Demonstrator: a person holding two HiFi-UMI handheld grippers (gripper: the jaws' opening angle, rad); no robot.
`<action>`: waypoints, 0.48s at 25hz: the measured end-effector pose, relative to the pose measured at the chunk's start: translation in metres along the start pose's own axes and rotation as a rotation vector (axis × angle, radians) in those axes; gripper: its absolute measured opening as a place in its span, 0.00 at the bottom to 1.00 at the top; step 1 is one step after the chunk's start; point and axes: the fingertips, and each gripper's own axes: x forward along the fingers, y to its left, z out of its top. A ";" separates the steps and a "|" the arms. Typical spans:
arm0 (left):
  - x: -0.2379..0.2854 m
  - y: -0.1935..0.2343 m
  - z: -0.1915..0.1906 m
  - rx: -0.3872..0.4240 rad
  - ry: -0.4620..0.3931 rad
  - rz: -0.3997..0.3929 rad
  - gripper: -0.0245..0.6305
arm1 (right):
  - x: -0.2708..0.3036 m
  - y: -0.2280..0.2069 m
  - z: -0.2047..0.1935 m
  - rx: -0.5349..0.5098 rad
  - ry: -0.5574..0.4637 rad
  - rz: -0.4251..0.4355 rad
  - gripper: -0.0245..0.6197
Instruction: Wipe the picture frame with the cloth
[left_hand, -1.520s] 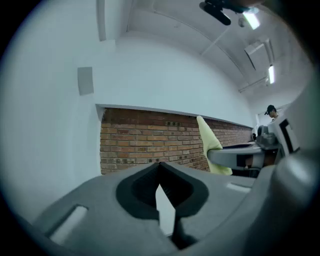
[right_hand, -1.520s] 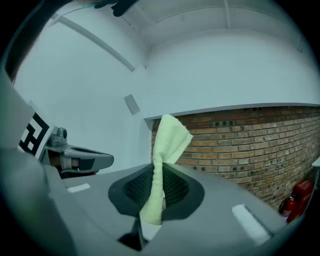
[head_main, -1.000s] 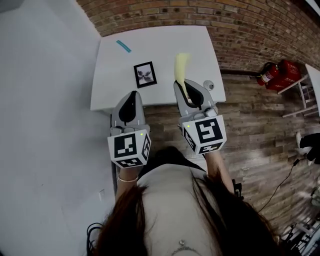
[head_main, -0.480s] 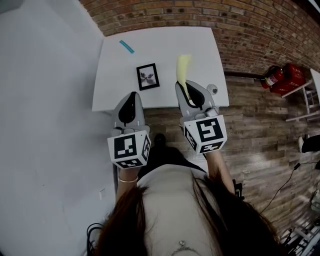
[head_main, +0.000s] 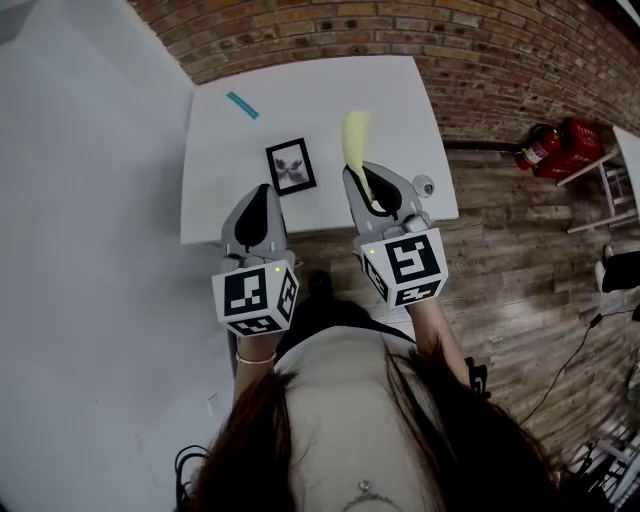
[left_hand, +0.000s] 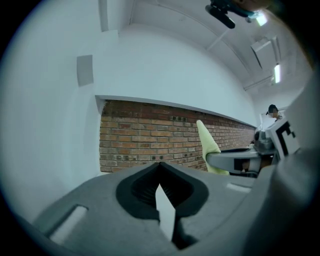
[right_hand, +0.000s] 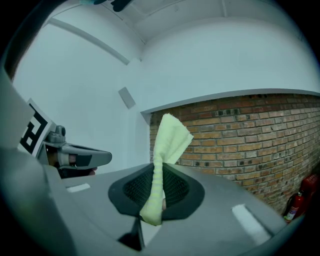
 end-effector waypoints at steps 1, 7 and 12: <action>0.003 0.003 -0.001 -0.002 0.004 -0.004 0.04 | 0.004 0.000 0.000 -0.001 0.002 -0.002 0.09; 0.022 0.023 -0.005 -0.009 0.023 -0.032 0.04 | 0.030 0.003 0.000 -0.008 0.018 -0.023 0.09; 0.035 0.041 -0.009 -0.014 0.045 -0.061 0.04 | 0.052 0.010 -0.002 -0.009 0.034 -0.032 0.09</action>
